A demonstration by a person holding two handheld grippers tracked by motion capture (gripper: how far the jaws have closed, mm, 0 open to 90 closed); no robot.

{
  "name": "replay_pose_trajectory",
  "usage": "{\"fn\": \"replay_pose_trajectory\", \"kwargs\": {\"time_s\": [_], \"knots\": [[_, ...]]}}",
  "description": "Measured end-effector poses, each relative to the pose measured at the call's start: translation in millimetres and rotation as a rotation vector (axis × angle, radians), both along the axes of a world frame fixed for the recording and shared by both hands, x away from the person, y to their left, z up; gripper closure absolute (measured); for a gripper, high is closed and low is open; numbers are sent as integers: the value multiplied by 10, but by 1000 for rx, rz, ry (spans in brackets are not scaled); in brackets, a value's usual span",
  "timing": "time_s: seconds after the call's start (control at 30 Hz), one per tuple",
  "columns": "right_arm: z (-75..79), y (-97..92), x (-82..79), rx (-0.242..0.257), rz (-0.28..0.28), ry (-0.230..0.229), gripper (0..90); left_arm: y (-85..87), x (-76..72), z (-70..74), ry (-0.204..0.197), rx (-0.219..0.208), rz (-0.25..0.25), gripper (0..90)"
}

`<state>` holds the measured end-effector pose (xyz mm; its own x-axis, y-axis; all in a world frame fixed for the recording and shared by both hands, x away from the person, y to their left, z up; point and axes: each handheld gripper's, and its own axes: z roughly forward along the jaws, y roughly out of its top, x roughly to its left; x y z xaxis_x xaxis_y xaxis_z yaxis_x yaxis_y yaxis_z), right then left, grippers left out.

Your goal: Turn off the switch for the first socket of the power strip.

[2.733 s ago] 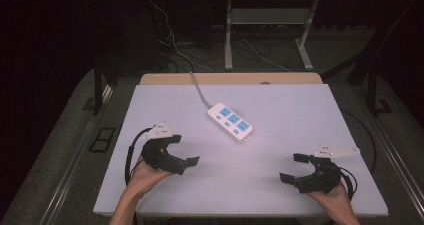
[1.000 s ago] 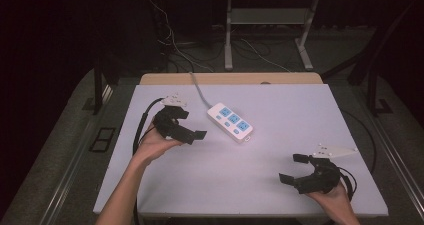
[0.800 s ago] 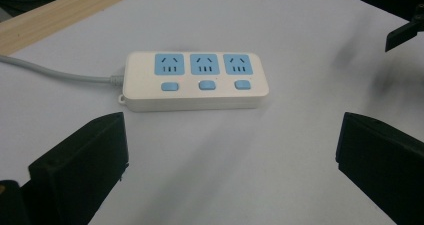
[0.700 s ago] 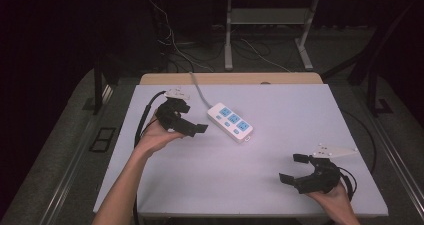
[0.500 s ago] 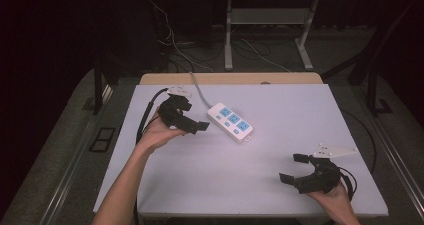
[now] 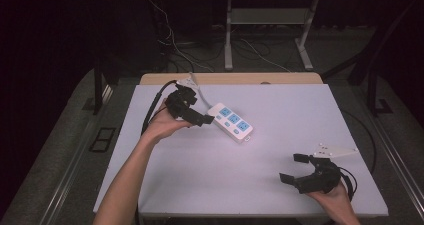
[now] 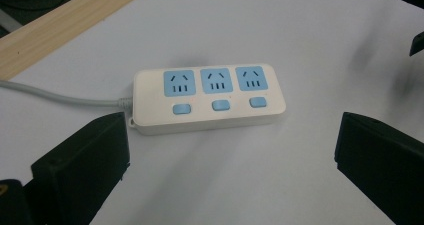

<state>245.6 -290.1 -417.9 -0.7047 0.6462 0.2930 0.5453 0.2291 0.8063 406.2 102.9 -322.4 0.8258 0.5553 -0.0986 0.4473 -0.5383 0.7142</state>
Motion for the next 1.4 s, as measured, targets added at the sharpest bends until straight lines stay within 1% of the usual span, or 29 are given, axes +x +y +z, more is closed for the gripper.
{"fn": "replay_pose_trajectory", "kwargs": {"time_s": [0.23, 0.43, 0.77, 0.9, 0.93, 1.07, 1.23, 1.3, 1.33, 1.37, 1.4], "knots": [[2, -5, 0, 0, -1, -1, 24, -98, 111, 36, 6, 24, -11, 0], [4, -7, -2, 2, 0, -3, 24, -160, 200, -3, 23, 39, -9, 2], [4, -8, 0, 2, 1, -2, 25, -211, 326, -84, 46, 22, 9, 17], [3, -7, 0, 1, 2, -2, 24, -212, 367, -120, 53, 22, 16, 31], [3, -7, 0, 2, 2, -2, 24, -213, 376, -130, 56, 15, 22, 36], [3, -7, 1, 1, 3, -1, 25, -202, 414, -152, 57, -4, 34, 79], [3, -8, 1, 1, 4, -1, 25, -196, 454, -175, 56, -36, 51, 158], [2, -10, 3, 1, 5, -2, 25, -194, 471, -190, 56, -42, 57, 203], [3, -11, 2, 0, 4, -1, 25, -194, 479, -198, 58, -46, 60, 248], [3, -11, 2, 0, 4, -1, 25, -192, 488, -207, 59, -51, 60, 248], [3, -11, 2, 0, 5, -1, 25, -190, 496, -214, 60, -55, 62, 267]]}}
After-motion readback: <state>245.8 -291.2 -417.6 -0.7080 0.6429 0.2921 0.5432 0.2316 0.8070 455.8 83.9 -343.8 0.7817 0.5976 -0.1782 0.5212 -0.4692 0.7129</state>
